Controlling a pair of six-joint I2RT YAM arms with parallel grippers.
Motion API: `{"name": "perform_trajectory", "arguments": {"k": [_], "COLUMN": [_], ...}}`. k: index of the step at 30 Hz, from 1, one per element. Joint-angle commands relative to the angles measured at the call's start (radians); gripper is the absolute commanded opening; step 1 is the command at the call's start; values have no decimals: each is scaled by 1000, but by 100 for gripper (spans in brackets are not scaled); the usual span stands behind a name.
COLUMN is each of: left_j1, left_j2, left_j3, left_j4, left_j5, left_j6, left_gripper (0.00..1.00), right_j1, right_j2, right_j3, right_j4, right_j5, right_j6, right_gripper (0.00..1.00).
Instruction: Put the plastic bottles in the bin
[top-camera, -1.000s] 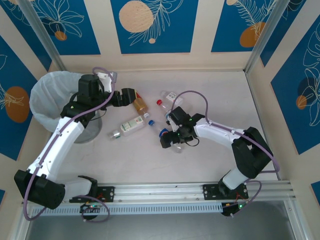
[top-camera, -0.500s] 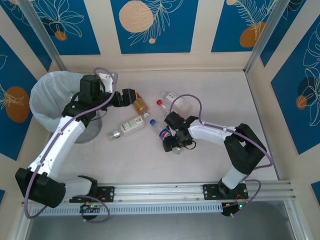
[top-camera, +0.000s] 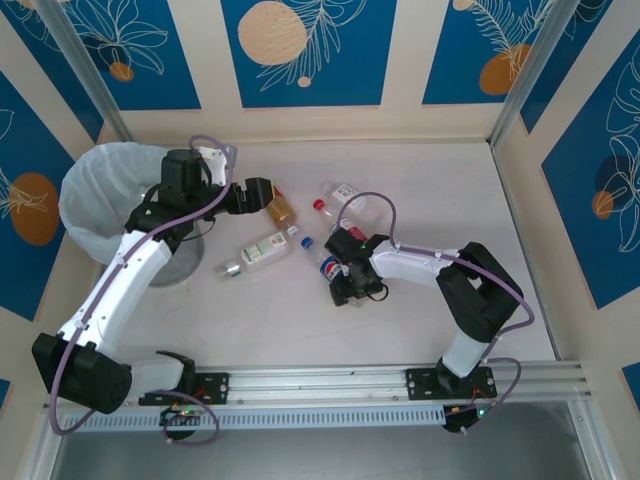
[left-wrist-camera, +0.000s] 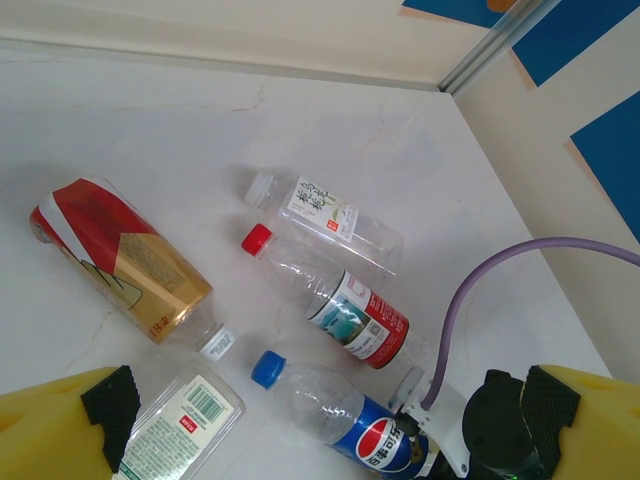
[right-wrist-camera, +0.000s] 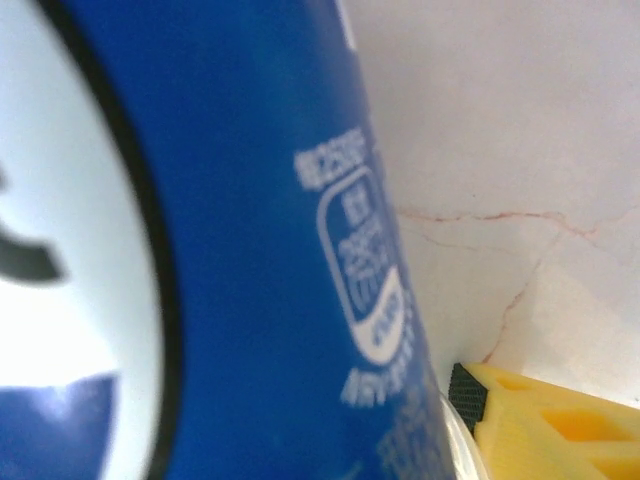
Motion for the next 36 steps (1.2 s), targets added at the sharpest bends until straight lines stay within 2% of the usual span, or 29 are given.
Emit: {"name": "perform_trajectory", "arguments": {"k": [1, 6, 16, 21, 25, 29, 36], "left_j1": [-12, -11, -11, -11, -11, -13, -25], "left_j2": [7, 10, 10, -3, -10, -22, -41], "left_j3": [-2, -4, -19, -51, -94, -146, -199], "left_j4": [-8, -11, -18, 21, 92, 220, 337], "left_j5": [1, -7, -41, -39, 24, 149, 209], "left_j6": [20, 16, -26, -42, -59, -72, -108], "left_gripper": [99, 99, 99, 99, 99, 99, 99], "right_j1": [15, 26, 35, 35, 34, 34, 26], "right_j2": [6, -21, -126, -196, -255, -317, -382], "right_j3": [5, 6, -4, -15, -21, -48, -94], "right_j4": [-7, 7, 44, 81, 128, 223, 374], "right_j5": [11, 3, 21, 38, 28, -27, -110], "right_j6": [3, -11, 16, 30, 33, 37, 62], "right_gripper": [66, 55, 44, 24, 0, 0, 0]}}
